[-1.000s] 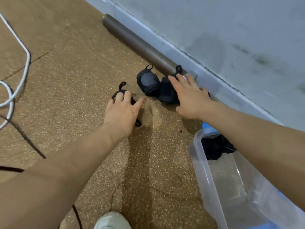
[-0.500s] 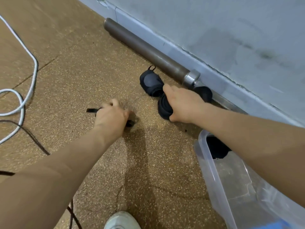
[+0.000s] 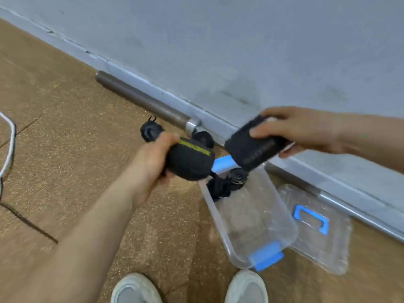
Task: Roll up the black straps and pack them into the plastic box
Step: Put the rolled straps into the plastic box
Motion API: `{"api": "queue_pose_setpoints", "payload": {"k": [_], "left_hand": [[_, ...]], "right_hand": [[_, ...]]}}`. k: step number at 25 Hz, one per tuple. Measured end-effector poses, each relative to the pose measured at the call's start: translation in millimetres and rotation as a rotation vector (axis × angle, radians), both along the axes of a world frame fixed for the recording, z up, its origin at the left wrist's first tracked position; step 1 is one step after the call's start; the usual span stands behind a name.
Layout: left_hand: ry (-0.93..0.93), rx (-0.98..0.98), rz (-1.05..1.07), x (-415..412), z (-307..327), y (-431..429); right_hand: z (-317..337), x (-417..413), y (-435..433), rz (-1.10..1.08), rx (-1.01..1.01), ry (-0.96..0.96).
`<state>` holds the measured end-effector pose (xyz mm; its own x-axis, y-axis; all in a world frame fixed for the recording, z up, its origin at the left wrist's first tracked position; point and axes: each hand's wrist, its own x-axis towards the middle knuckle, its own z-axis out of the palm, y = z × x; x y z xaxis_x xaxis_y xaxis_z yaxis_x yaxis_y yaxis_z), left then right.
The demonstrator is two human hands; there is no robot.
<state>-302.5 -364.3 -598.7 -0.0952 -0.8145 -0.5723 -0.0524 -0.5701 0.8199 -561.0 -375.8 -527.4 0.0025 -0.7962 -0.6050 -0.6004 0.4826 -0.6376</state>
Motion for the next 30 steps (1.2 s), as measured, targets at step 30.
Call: {"api": "queue_pose_setpoints", "payload": {"k": [30], "left_hand": [[-1.238, -0.768, -1.107, -137.6, -121.9, 58.2]], "right_hand": [[-216.9, -36.7, 103.5, 0.616, -0.662, 0.856]]}}
